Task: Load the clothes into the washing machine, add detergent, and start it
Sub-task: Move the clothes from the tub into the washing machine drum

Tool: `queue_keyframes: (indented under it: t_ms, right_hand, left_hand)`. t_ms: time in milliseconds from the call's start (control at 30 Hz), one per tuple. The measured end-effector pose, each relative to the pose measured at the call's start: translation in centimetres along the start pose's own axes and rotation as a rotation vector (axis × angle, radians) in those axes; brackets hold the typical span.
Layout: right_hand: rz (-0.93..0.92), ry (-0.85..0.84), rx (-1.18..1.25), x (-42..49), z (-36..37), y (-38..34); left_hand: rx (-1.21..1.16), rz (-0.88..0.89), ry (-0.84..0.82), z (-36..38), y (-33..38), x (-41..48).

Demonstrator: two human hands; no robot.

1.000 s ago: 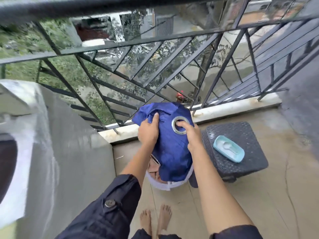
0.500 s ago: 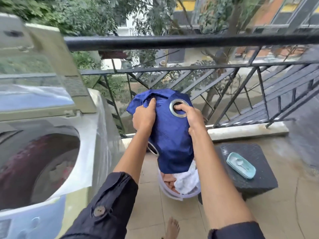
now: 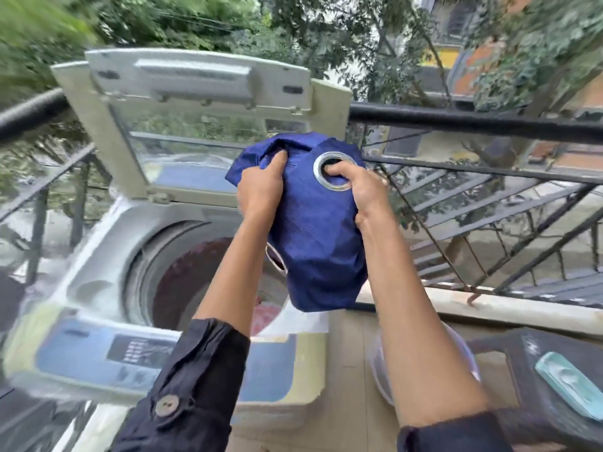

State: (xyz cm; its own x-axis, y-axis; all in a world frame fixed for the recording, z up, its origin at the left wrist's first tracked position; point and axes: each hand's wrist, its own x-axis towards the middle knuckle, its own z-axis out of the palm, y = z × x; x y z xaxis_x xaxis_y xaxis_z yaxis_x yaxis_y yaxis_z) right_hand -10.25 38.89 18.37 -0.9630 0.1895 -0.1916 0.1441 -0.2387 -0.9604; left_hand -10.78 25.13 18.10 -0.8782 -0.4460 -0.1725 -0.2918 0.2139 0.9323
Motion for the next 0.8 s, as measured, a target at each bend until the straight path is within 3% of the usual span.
queue_keyframes:
  t_ms: [300,533,700,800]
  right_hand:
    - [0.16,-0.148,0.02,-0.5,11.7,8.4]
    - [0.285,-0.114,-0.061,-0.4,13.5,15.0]
    - [0.272,-0.102,-0.256,0.5,12.9,18.4]
    - [0.278,-0.127,-0.385,0.8,12.4,20.0]
  left_hand:
    - [0.139,-0.064,0.222,-10.7,-6.4,4.6]
    - [0.187,-0.136,0.266,-12.0,-12.5,6.1]
    - [0.149,-0.263,0.267,-11.3,-15.3,7.1]
    - [0.058,-0.238,0.291,-10.5,-16.1,7.2]
